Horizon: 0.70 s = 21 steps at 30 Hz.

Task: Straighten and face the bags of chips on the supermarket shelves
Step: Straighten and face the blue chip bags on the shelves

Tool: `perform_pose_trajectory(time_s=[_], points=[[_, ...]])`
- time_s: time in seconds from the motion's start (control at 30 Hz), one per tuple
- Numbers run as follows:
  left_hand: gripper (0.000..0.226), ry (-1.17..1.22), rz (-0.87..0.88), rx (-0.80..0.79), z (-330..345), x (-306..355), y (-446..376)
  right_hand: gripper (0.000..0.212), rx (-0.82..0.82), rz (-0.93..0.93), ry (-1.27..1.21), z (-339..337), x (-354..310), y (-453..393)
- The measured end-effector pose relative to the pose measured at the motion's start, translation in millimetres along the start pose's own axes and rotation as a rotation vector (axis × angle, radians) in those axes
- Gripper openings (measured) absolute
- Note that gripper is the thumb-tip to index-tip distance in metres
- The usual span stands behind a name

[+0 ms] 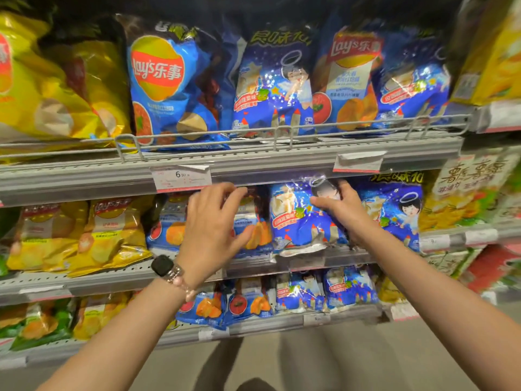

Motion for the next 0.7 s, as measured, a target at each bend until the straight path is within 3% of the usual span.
perform_pose_trajectory(time_s=[0.1,0.27,0.47,0.7], points=[[0.075,-0.255,0.075,0.083,-6,6,-20,0.056,0.056,-0.019,0.022,-17,8,-12],[0.102,-0.326,0.016,-0.157,7,-8,-57,0.067,0.069,0.055,0.141,-39,36,-24],[0.093,-0.282,-0.026,-0.094,8,-13,-60,0.072,0.011,0.169,0.075,-35,66,-32],[0.095,-0.284,-0.044,-0.071,6,-13,-71,0.071,0.052,0.039,0.158,-35,58,-25]])
Point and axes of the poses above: each hand's wrist, its own y-axis away from the middle knuckle, its own z-axis out of the palm, x = y × z, the point moved 7 cm from there along -y, towards the middle knuckle, and after that the axes turned 13 degrees about -y, right-handed, at the moved point
